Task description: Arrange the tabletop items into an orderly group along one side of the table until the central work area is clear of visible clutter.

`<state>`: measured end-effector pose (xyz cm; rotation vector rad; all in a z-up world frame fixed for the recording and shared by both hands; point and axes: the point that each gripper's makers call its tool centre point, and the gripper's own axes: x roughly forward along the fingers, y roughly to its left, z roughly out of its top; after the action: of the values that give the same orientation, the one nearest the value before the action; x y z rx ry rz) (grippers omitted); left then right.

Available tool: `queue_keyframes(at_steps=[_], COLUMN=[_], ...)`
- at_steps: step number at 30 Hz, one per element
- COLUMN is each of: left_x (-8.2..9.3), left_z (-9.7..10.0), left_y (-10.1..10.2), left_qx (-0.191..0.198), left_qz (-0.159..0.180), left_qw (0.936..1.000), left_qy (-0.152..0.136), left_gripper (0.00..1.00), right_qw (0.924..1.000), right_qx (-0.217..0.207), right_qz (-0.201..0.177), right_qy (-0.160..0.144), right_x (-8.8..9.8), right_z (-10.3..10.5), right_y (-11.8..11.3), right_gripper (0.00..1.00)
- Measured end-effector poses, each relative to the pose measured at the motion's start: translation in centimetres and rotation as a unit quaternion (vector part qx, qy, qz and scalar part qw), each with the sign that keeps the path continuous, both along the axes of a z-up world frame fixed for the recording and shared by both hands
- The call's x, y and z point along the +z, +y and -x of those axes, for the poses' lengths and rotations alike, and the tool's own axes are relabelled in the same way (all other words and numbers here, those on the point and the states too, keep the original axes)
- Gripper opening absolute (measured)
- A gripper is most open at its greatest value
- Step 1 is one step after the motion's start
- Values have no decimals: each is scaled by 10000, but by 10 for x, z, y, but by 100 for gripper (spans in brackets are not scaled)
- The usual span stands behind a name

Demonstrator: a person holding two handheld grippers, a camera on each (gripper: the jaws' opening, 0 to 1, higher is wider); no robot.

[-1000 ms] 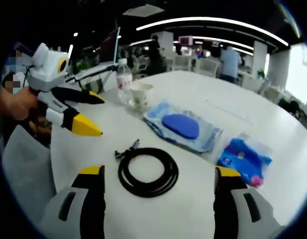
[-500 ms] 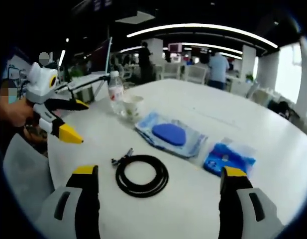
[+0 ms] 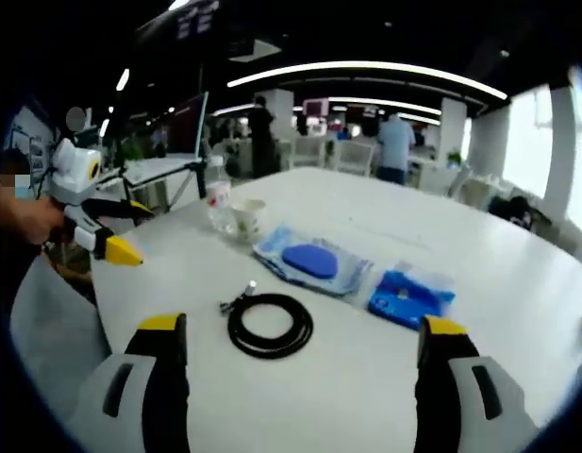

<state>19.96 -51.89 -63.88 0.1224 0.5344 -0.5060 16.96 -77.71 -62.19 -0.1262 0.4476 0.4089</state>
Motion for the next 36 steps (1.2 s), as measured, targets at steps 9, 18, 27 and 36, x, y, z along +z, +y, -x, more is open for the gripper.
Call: queue_keyframes(at_steps=[9,18,27,36], left_x=[12,9,15,12], left_z=[13,23,28,35], left_y=[11,23,24,29], left_qx=[-8,121,43,134], left_qz=[22,36,-166,-82], left_qw=[9995,9989,9976,9976], left_qy=[-314,-450,-666,-678], left_gripper=[99,99,99,99], right_qw=[9979,9968,9962,9969], right_qx=[-232,-484,-611,-526], right_qz=[-168,-236,-249,-218], right_qy=[-588,-596,-565,-552], right_x=[20,18,5,-7], right_z=[16,34,43,45], right_y=[-3,-13,-20,-6], right_gripper=[100,100,100,100])
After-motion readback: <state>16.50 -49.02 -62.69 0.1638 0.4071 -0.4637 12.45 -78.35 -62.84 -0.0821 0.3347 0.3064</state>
